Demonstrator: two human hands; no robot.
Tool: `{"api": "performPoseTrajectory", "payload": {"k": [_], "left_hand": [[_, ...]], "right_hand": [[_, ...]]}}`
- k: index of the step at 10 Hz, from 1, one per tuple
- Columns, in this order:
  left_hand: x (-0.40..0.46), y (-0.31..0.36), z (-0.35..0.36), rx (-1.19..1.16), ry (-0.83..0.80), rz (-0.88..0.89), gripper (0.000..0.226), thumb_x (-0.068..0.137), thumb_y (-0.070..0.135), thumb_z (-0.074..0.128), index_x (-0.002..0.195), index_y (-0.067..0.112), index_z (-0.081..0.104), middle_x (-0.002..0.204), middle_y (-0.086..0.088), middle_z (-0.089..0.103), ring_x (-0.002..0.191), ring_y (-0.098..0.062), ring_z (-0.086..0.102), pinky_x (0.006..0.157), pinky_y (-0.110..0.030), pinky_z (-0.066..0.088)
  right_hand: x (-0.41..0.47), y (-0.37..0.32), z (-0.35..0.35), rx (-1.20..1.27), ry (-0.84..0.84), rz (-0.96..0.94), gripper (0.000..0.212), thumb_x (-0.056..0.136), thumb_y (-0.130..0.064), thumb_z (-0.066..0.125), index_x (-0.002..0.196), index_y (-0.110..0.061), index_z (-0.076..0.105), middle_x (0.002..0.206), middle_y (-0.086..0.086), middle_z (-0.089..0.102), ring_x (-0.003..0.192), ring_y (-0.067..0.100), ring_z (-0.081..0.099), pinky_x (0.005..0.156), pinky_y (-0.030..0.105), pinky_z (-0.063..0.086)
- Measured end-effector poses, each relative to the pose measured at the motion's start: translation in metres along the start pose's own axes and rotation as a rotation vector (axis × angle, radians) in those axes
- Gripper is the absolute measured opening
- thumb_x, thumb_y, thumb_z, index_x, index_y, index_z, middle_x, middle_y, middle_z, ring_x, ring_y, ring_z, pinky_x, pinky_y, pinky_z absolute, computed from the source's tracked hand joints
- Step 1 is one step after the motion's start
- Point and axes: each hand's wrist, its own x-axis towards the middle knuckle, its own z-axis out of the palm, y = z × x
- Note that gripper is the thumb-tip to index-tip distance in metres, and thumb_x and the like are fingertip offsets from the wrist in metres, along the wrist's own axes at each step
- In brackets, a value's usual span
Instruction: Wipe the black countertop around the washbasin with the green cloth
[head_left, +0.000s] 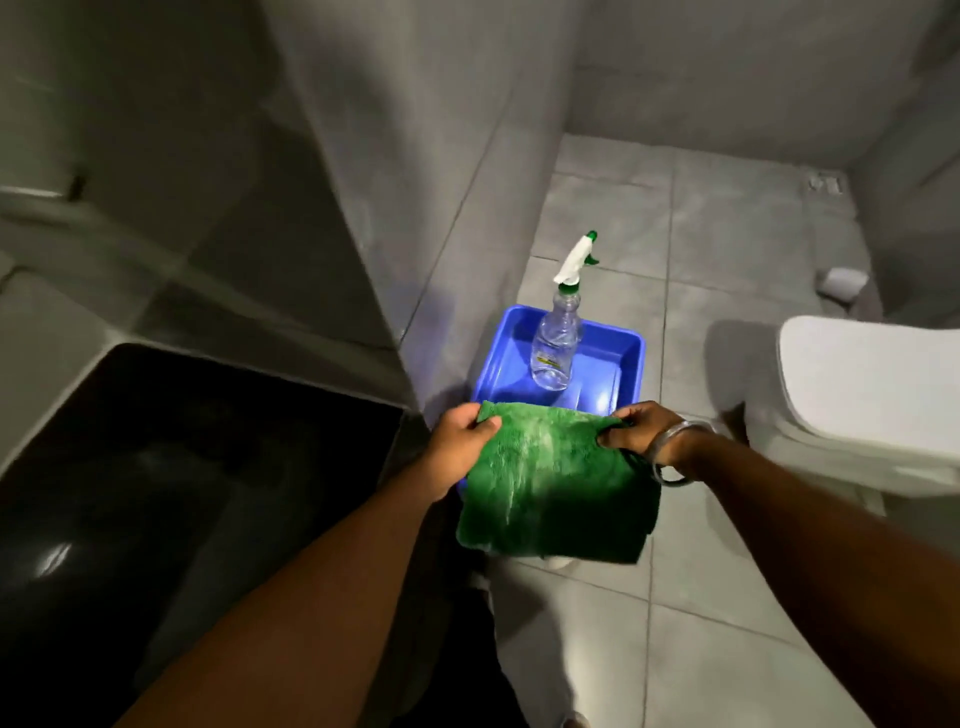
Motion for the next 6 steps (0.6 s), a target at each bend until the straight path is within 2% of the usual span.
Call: {"api": "performPoseTrajectory", "payload": {"k": [1,2,3,4,5,6], "left_hand": [[0.092,-0.017,0.008,0.145,-0.067,-0.051,0.022,0.096,0.007,0.059,0.108,-0.012,0.063,0.094,-0.021,0.064,0.087,-0.025,0.055,0.080,-0.044,0.050],[0.170,-0.045,0.022,0.238,-0.088,-0.118,0.020,0.096,0.003,0.058,0.108,-0.013,0.063,0.094,-0.022,0.065,0.087,-0.025,0.054,0.075,-0.037,0.045],[0.228,-0.063,0.037,0.404,-0.092,-0.136,0.023,0.096,0.011,0.062,0.105,-0.009,0.065,0.103,-0.031,0.069,0.087,-0.027,0.061,0.075,-0.043,0.049],[0.254,-0.065,0.054,0.607,0.026,-0.143,0.019,0.090,0.029,0.060,0.092,0.011,0.065,0.103,-0.020,0.071,0.093,-0.033,0.066,0.068,-0.035,0.043],[0.251,-0.045,0.073,0.656,0.080,-0.219,0.021,0.087,0.028,0.054,0.101,0.013,0.059,0.113,-0.017,0.066,0.103,-0.036,0.064,0.073,-0.032,0.039],[0.235,-0.026,0.076,0.736,0.008,-0.154,0.037,0.094,0.023,0.052,0.129,0.013,0.053,0.135,-0.018,0.057,0.124,-0.036,0.055,0.093,-0.036,0.045]], "right_hand": [[0.078,0.010,0.003,-0.089,-0.022,0.069,0.021,0.079,-0.026,0.074,0.088,-0.007,0.071,0.084,0.013,0.069,0.073,0.020,0.060,0.066,0.020,0.047],[0.151,0.029,0.021,-0.177,-0.014,0.117,0.029,0.079,-0.026,0.074,0.097,-0.004,0.071,0.102,0.019,0.070,0.090,0.027,0.064,0.079,0.031,0.048],[0.209,0.045,0.039,-0.269,-0.025,0.132,0.030,0.080,-0.026,0.072,0.102,-0.006,0.070,0.109,0.020,0.068,0.101,0.032,0.063,0.080,0.030,0.045],[0.232,0.056,0.054,-0.350,-0.008,0.158,0.031,0.081,-0.031,0.068,0.105,-0.011,0.065,0.116,0.018,0.065,0.108,0.035,0.061,0.083,0.034,0.046],[0.226,0.050,0.054,-0.398,0.075,0.146,0.038,0.084,-0.036,0.062,0.114,-0.014,0.055,0.122,0.017,0.060,0.111,0.037,0.057,0.084,0.041,0.047],[0.202,0.041,0.041,-0.443,0.180,0.077,0.047,0.087,-0.034,0.056,0.129,-0.016,0.046,0.129,0.016,0.052,0.114,0.041,0.053,0.087,0.047,0.045]]}}
